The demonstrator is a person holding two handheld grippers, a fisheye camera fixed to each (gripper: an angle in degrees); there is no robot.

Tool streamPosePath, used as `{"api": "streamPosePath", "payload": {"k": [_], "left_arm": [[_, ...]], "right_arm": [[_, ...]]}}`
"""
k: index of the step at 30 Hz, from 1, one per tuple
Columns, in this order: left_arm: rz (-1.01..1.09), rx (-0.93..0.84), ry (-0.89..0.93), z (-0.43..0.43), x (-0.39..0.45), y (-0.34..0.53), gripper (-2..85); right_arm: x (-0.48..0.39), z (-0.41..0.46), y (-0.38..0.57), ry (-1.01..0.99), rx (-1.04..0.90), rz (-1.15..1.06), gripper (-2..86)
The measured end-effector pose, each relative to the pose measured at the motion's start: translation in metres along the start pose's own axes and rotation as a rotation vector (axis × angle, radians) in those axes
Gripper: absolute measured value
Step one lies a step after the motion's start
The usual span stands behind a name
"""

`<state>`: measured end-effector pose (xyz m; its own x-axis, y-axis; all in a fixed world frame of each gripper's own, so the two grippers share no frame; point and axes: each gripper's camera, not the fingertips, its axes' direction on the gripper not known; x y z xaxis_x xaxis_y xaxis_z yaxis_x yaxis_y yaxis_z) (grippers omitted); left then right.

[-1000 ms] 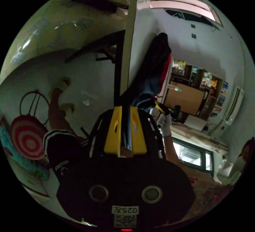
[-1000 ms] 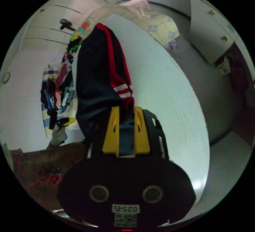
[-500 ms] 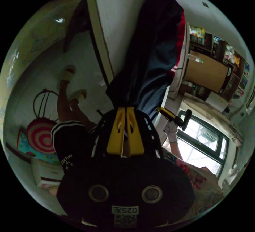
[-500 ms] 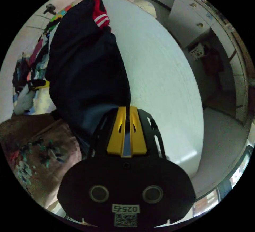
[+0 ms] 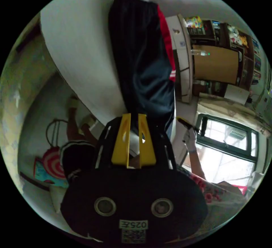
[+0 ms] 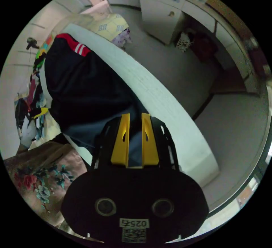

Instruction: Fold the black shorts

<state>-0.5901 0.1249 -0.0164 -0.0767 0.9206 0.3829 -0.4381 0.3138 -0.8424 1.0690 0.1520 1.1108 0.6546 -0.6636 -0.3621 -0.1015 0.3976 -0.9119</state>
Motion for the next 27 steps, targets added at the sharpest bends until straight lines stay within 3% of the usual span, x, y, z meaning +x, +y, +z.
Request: {"api": "streamPosePath", "payload": {"k": [6, 11, 14, 16, 21, 27], "left_arm": [[0.196, 0.096, -0.277, -0.032, 0.034, -0.135, -0.8], [0.39, 0.006, -0.639, 0.052, 0.078, -0.23, -0.9], [0.473, -0.037, -0.787, 0.095, 0.069, -0.242, -0.9], [0.438, -0.035, -0.754, 0.103, 0.056, -0.249, -0.9], [0.432, 0.025, -0.835, 0.13, 0.03, -0.272, -0.9], [0.204, 0.077, -0.64, 0.155, -0.022, -0.3, -0.9]], "right_arm": [[-0.018, -0.04, 0.1, -0.252, 0.189, 0.313, 2.2], [-0.06, -0.032, 0.169, -0.158, 0.213, 0.699, -0.7], [-0.078, -0.024, 0.192, -0.103, 0.179, 0.814, -0.9], [-0.09, -0.034, 0.204, -0.041, 0.232, 0.818, -0.9], [-0.095, -0.058, 0.193, 0.064, 0.141, 0.646, -0.9], [-0.085, -0.095, 0.182, 0.13, 0.058, 0.295, -0.9]]}}
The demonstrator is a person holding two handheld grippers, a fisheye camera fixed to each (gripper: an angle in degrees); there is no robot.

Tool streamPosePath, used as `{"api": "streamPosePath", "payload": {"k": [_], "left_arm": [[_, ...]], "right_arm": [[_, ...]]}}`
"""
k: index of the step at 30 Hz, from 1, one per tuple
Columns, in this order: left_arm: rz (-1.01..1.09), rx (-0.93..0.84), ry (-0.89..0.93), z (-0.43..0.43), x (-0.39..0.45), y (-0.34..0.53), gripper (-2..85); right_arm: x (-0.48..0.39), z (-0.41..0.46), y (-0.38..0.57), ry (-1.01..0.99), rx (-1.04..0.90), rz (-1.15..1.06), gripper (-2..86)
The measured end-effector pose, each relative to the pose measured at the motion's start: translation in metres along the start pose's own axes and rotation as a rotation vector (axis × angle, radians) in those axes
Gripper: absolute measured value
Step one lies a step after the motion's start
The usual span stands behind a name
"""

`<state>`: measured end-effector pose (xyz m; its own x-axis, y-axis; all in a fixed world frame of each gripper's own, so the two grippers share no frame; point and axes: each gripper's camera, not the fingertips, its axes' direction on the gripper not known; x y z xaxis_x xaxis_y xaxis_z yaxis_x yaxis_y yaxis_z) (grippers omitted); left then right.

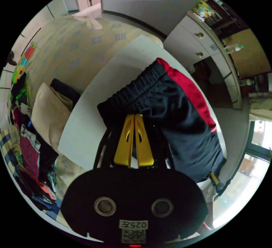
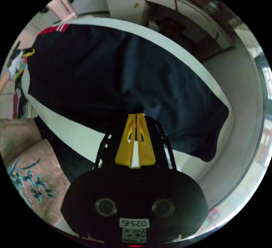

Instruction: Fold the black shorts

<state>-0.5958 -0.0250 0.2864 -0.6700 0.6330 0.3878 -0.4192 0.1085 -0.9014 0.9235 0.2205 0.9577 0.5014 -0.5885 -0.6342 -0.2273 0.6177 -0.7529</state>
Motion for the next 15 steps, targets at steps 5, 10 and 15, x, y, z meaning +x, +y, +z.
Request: {"api": "streamPosePath", "payload": {"k": [5, 10, 15], "left_arm": [[0.041, 0.097, -0.031, 0.032, 0.049, 0.067, -0.9], [0.414, -0.032, 0.291, 0.102, 0.215, 0.179, -0.6], [0.88, -0.299, 0.279, 0.222, 0.421, 0.283, 2.0]], "right_arm": [[0.046, -0.031, 0.044, -0.169, 0.035, 0.063, -0.3], [0.118, -0.067, 0.122, -0.53, 0.147, 0.33, 4.7], [0.226, -0.119, 0.187, -0.427, 0.263, 0.513, 10.2]]}}
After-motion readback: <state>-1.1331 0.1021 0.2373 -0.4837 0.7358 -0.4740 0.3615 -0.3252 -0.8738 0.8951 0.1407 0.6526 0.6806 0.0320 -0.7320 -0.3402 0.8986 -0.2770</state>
